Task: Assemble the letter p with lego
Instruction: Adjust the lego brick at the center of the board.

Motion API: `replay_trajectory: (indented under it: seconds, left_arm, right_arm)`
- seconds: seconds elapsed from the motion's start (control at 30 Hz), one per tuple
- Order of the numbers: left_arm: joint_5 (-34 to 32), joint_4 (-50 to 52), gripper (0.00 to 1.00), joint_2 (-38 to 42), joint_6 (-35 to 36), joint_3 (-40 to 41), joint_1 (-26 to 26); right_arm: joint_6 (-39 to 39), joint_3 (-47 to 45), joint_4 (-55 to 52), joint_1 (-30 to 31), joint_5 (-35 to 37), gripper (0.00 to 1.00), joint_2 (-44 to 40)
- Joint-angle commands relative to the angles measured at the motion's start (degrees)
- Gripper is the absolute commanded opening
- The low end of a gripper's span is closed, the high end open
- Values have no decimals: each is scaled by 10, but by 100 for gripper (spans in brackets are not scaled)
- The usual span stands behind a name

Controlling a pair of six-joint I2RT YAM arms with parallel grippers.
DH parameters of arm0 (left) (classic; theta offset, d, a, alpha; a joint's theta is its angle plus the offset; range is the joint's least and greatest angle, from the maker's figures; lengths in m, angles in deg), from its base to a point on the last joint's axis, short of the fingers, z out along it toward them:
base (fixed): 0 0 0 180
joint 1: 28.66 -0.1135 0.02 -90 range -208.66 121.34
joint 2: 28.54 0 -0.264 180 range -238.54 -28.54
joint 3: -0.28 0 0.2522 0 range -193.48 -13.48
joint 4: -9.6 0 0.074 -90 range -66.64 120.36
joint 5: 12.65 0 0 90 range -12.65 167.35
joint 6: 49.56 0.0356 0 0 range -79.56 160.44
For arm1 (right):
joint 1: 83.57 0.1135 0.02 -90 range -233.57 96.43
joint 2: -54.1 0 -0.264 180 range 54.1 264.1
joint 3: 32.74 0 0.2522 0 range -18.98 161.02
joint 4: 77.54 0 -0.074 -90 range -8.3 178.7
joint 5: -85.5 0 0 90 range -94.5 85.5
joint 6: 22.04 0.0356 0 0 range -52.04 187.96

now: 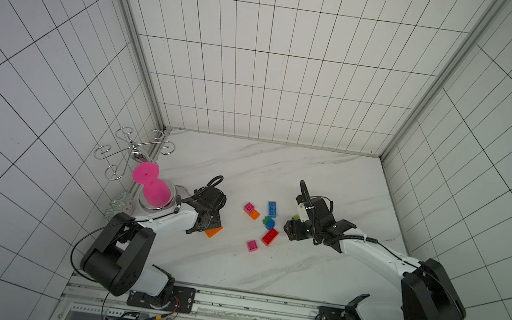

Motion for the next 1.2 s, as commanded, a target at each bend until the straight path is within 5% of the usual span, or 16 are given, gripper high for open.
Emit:
replay_trajectory:
  seconds: [0.0, 0.43, 0.67, 1.17]
  left_arm:
    - [53, -42, 82, 6, 12, 16, 8]
    - [73, -42, 82, 38, -68, 31, 121]
    - [-18, 28, 83, 88, -77, 4, 93]
    - [31, 51, 79, 16, -191, -55, 43]
  right_arm:
    - [-10, 32, -8, 7, 12, 79, 10]
    - [-12, 40, -18, 15, 26, 78, 18]
    - [-13, 43, -21, 19, 29, 78, 19]
    - [-19, 51, -27, 33, 36, 77, 31]
